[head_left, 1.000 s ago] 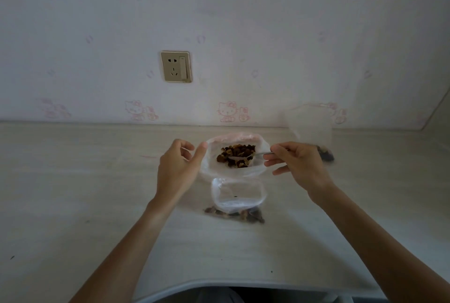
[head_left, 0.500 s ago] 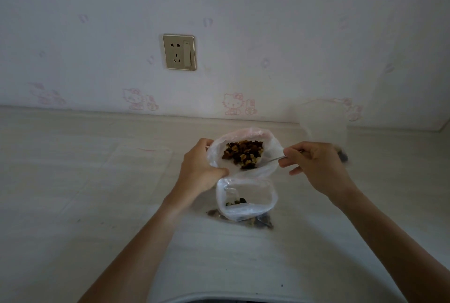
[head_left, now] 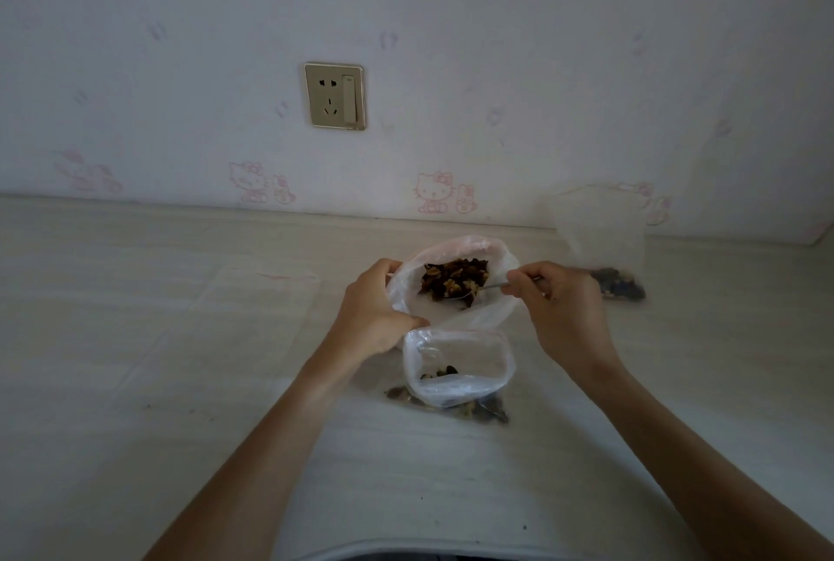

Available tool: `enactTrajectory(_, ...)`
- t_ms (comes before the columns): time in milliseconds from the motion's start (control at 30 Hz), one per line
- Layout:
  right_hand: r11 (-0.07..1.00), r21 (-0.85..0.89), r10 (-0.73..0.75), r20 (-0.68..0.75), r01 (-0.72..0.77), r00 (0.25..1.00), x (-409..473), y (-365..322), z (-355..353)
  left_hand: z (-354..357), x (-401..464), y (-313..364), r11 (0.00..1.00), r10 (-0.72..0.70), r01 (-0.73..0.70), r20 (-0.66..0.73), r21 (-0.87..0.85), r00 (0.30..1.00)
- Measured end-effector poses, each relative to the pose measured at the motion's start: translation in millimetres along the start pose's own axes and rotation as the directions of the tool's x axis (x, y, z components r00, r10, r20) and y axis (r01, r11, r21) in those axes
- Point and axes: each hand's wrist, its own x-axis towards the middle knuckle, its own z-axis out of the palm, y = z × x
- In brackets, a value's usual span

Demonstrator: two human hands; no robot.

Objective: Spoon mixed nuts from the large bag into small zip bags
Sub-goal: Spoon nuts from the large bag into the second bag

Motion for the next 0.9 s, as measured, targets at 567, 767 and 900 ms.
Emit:
enactTrajectory(567, 0.945, 0.22, 0.245, 0.022, -0.244, 0.969, 6, 20, 0, 3, 9, -6, 0.999, 0.037, -0.045, -0.229, -0.03, 0.973)
enactTrajectory(767, 0.918, 0.284, 0.278, 0.031, -0.275, 0.96, 8, 10, -8, 4, 13, -8, 0.999, 0.038, -0.048, -0.286, -0.026, 0.957)
enactTrajectory(900, 0.901, 0.342, 0.263, 0.058, -0.267, 0.963, 10, -5, -20, -8, 12, -7, 0.987, -0.035, -0.002, -0.227, -0.159, 0.973)
